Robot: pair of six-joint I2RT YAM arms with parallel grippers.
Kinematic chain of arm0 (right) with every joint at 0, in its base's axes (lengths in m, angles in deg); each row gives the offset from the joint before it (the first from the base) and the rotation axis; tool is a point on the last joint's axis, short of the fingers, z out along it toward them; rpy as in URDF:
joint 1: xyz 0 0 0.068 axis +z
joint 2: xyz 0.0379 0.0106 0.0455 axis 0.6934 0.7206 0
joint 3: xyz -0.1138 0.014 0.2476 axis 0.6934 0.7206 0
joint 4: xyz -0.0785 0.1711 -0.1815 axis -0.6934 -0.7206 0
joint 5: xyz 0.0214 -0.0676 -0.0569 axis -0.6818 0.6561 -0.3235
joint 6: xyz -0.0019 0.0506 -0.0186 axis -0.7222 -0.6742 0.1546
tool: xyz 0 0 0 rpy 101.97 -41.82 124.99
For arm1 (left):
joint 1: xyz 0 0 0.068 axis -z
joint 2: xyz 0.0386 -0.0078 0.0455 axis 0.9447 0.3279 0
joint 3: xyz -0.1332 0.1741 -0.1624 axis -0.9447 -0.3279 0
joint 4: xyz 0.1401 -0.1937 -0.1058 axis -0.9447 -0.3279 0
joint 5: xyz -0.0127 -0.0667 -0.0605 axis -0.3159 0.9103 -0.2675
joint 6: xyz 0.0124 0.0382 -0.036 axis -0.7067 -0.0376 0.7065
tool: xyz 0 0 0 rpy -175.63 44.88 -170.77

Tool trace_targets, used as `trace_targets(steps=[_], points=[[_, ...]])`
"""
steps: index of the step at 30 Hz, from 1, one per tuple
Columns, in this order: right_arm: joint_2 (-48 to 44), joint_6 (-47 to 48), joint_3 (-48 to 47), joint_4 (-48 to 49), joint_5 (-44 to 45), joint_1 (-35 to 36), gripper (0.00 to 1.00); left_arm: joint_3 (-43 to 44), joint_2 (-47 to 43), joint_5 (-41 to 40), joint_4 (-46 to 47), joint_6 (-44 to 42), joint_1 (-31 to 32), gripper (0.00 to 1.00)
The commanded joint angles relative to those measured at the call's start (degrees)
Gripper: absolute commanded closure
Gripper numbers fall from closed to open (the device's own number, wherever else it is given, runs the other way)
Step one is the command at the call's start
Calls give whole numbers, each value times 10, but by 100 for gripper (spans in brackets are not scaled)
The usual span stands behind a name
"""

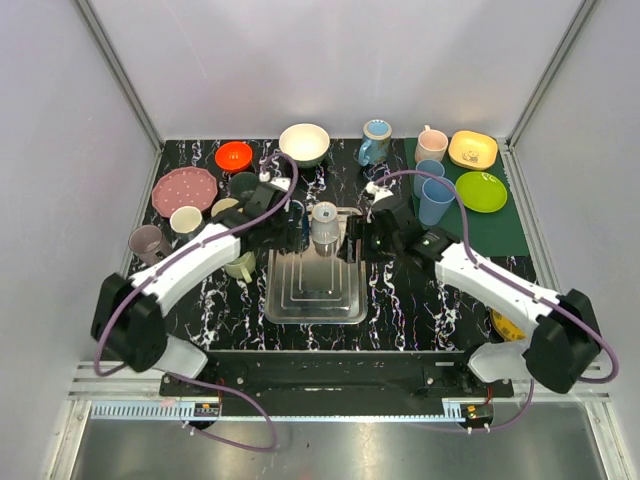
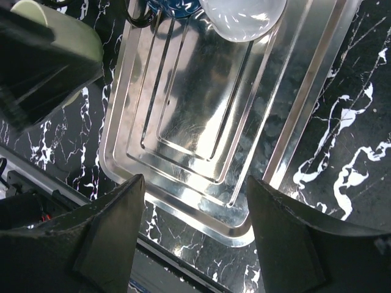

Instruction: Turn the mug right side up

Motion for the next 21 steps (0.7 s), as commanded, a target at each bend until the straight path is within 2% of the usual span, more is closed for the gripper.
trace_targets(steps=[1, 7, 13, 21], points=[[-57, 3, 25, 5, 10, 4, 27, 50, 81, -4, 8, -66, -17, 21], [-125, -4, 49, -7, -8, 4, 28, 66, 139, 43, 36, -95, -63, 23], [-209, -3, 81, -16, -3, 4, 28, 128, 196, 79, 32, -138, -78, 27], [-212, 11, 79, -23, 3, 4, 27, 187, 273, 114, 18, -170, -80, 33]])
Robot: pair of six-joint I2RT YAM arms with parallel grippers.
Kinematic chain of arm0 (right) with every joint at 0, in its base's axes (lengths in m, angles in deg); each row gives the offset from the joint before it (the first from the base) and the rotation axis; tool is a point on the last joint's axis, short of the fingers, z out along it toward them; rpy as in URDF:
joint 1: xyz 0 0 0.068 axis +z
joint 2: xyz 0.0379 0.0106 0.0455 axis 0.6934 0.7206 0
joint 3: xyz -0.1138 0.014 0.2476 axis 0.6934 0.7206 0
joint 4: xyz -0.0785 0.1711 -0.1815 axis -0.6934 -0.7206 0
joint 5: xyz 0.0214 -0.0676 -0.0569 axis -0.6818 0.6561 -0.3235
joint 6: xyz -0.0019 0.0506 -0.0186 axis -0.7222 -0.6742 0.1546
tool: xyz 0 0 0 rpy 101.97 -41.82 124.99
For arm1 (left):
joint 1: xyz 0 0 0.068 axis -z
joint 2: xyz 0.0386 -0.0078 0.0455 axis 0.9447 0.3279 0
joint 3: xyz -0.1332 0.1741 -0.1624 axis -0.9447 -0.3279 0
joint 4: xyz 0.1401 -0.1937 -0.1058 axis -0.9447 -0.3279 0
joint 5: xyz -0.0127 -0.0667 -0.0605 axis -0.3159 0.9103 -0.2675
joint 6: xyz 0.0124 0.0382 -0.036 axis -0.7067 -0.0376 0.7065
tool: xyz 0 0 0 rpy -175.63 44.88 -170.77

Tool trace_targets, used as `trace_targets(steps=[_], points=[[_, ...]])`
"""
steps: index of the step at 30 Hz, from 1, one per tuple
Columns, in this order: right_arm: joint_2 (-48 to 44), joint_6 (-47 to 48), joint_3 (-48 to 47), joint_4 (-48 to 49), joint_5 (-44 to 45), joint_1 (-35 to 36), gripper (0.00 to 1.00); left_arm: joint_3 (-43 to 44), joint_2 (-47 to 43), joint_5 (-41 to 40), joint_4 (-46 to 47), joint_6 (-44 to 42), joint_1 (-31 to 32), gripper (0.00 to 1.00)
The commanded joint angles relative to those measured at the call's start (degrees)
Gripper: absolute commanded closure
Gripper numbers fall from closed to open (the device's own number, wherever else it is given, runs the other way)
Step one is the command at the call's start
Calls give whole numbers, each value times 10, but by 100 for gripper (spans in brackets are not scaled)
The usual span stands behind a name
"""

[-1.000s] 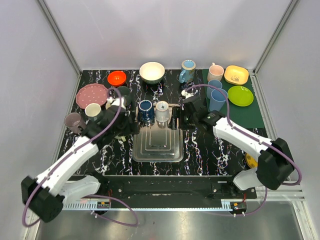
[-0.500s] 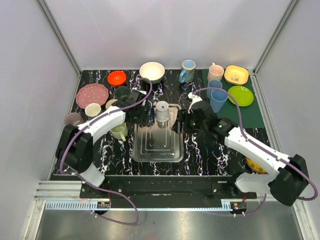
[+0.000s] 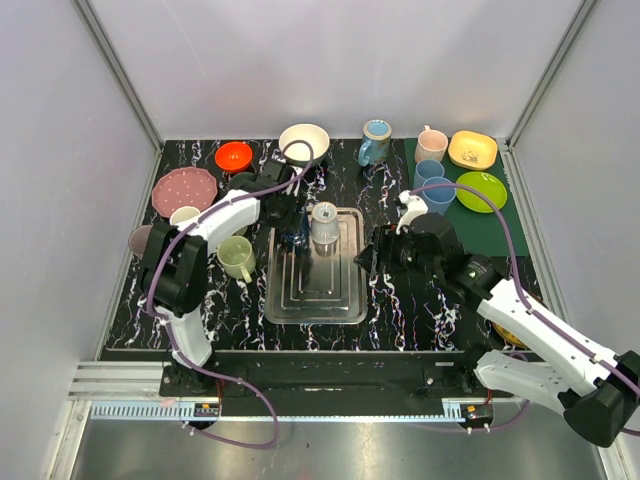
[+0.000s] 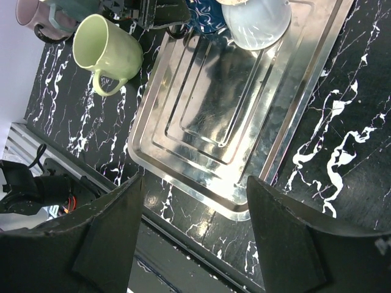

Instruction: Turn the mug right side up

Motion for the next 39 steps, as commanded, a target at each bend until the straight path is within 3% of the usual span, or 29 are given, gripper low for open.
trace_targets(steps=[1, 9, 14, 19, 21, 28, 33, 36, 39], points=[[5, 13, -1, -5, 8, 4, 27, 39, 38, 30, -1, -27, -2, 34], [8, 19, 4, -1, 14, 4, 27, 31, 44, 35, 1, -22, -10, 48], [12, 17, 8, 5, 9, 3, 27, 24, 32, 40, 1, -19, -10, 72], [13, 12, 13, 8, 7, 4, 27, 12, 25, 36, 1, -20, -10, 88], [11, 10, 14, 8, 6, 3, 28, 7, 18, 36, 2, -19, -10, 100], [9, 6, 13, 8, -3, 3, 28, -25, -93, -5, -20, 10, 3, 100], [23, 5, -2, 9, -9, 4, 28, -24, -220, -63, -62, 25, 66, 100], [24, -11, -2, 34, -27, 4, 27, -32, -285, 0, -48, 66, 73, 100], [3, -54, 18, 96, -105, 2, 25, -93, -368, 126, 79, 130, 73, 100]])
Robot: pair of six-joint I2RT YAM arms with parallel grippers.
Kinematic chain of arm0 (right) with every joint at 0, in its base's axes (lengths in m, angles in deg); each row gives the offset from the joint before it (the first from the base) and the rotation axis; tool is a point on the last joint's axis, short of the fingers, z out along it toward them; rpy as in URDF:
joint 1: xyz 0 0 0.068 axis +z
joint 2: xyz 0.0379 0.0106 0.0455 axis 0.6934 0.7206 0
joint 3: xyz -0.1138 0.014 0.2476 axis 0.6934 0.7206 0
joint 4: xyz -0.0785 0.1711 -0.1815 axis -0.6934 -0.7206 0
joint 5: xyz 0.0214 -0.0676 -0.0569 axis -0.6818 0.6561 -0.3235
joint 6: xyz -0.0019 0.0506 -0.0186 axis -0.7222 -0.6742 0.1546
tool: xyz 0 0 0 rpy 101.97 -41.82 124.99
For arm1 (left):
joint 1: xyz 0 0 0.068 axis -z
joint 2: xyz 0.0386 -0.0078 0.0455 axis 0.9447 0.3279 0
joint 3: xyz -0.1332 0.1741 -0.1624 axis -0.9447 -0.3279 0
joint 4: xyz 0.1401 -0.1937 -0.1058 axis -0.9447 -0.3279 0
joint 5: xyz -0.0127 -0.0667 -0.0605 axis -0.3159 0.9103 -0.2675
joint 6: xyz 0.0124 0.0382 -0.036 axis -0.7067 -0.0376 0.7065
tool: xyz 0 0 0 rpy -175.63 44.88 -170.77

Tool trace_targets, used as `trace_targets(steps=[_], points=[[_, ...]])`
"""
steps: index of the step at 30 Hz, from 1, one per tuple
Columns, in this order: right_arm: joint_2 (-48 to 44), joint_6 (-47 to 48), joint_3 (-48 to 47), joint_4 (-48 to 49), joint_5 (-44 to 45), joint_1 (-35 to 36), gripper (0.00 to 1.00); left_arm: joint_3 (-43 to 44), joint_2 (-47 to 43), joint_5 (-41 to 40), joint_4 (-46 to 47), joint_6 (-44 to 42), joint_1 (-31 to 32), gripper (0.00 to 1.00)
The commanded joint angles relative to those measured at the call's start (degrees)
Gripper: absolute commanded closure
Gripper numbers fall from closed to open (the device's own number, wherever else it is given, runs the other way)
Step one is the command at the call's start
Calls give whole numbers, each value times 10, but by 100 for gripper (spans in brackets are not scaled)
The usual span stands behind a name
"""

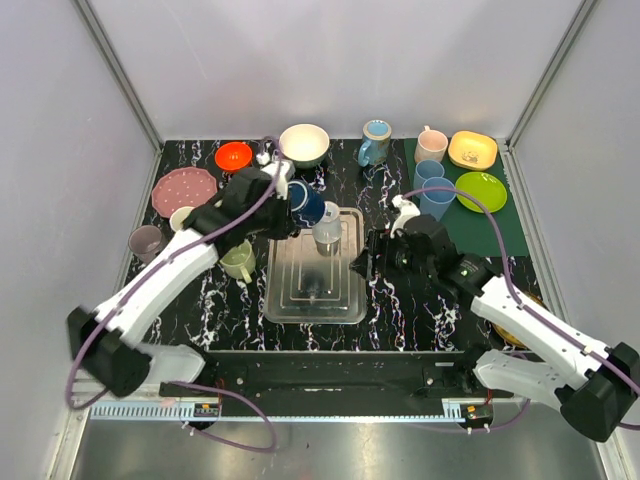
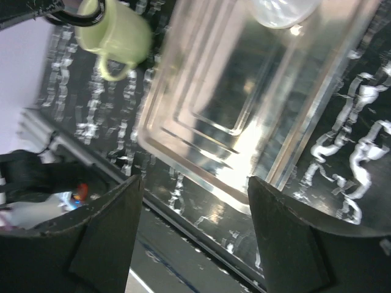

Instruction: Turn the mug right side up

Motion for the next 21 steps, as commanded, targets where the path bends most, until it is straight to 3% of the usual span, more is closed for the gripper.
trace_targets(steps=[1, 7, 11, 21], points=[[-40, -60, 7, 113, -97, 1, 24, -79, -122, 167, 237, 126, -5, 100], [-132, -140, 66, 255, -163, -2, 21, -183, -173, 322, 568, 346, -5, 100], [-176, -166, 84, 297, -151, -5, 18, -226, -157, 356, 743, 463, 6, 100], [-156, -145, 56, 323, -143, -14, 23, -234, -133, 371, 812, 507, 83, 100]])
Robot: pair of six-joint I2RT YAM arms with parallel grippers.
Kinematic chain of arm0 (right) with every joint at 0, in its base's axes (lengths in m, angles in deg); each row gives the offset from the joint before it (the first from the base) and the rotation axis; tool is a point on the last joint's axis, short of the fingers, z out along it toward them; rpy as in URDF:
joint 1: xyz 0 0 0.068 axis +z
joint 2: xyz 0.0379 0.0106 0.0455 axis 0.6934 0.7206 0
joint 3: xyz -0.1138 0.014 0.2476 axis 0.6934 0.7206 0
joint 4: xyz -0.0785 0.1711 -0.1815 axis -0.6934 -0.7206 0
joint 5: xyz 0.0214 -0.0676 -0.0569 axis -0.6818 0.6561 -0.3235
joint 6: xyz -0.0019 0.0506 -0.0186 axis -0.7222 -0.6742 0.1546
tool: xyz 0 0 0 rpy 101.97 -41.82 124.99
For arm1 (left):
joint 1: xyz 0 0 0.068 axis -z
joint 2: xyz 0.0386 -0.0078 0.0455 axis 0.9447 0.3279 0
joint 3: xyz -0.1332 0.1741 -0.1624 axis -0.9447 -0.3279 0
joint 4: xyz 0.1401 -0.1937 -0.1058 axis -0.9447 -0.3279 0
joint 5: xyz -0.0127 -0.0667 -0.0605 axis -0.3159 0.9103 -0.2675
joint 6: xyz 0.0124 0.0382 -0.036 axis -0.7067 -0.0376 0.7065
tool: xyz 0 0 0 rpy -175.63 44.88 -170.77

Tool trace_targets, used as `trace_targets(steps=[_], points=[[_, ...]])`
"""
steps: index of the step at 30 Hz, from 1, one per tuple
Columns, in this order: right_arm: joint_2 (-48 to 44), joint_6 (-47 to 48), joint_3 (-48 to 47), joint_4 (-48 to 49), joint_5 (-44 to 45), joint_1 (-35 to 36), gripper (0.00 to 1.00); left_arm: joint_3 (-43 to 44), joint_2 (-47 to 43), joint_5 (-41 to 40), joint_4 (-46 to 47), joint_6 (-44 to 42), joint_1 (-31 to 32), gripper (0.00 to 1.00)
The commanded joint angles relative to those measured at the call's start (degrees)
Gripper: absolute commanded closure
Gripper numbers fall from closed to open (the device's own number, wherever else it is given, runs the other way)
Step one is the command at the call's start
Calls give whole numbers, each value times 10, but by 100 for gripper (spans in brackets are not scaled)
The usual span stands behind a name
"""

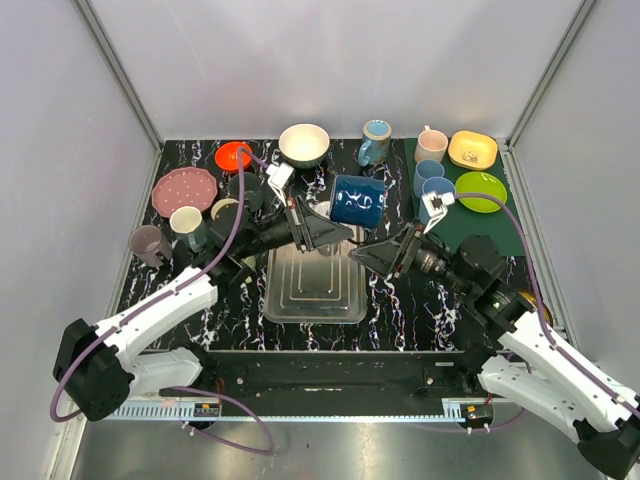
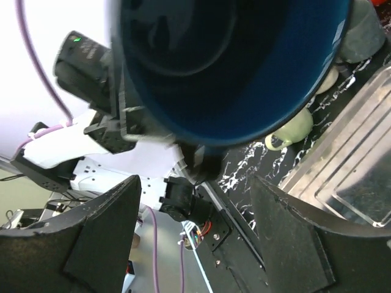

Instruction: Turn the mug right side up

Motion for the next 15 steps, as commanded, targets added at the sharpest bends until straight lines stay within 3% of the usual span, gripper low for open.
trace_targets(steps=[1, 15], points=[[25, 16, -30, 29, -7, -12, 23, 13, -13, 30, 137, 23, 28, 100], [20, 35, -67, 39, -59, -39, 50, -2, -45, 51, 82, -20, 40, 100]])
